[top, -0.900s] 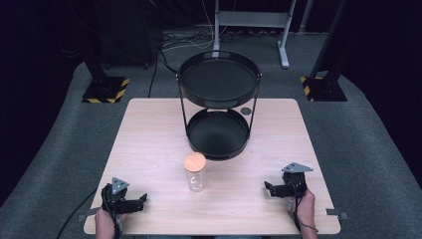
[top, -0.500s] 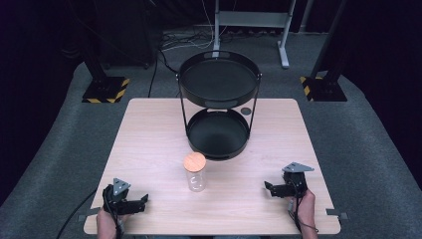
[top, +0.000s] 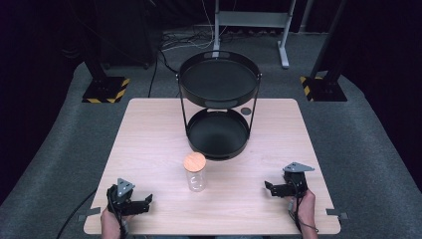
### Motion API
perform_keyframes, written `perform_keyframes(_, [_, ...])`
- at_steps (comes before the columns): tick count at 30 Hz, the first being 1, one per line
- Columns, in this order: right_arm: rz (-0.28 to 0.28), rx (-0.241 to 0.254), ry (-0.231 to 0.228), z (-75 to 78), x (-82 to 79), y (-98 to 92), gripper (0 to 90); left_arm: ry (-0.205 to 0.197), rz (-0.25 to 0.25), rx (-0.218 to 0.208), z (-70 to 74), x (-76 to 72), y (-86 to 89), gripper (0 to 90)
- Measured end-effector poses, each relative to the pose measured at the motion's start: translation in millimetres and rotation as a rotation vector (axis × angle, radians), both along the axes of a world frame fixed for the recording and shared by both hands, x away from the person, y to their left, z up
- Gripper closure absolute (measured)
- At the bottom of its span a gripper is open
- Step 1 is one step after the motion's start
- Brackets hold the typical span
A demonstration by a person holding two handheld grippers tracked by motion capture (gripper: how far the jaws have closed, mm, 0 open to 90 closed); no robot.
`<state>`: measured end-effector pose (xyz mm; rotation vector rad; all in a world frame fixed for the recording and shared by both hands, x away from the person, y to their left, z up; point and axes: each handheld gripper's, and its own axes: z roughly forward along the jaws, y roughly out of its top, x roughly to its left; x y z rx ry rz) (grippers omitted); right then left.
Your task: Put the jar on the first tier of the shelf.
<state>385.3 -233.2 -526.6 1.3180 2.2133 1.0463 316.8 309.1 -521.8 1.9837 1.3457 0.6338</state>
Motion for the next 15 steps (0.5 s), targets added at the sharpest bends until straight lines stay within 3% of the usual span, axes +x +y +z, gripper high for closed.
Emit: perform_keyframes(15, [-0.004, -0.006, 0.000, -0.1, 0.5, 0.5, 1.3, -0.015, -0.045, -0.031, -0.2, 0.4, -21.8, 0.2])
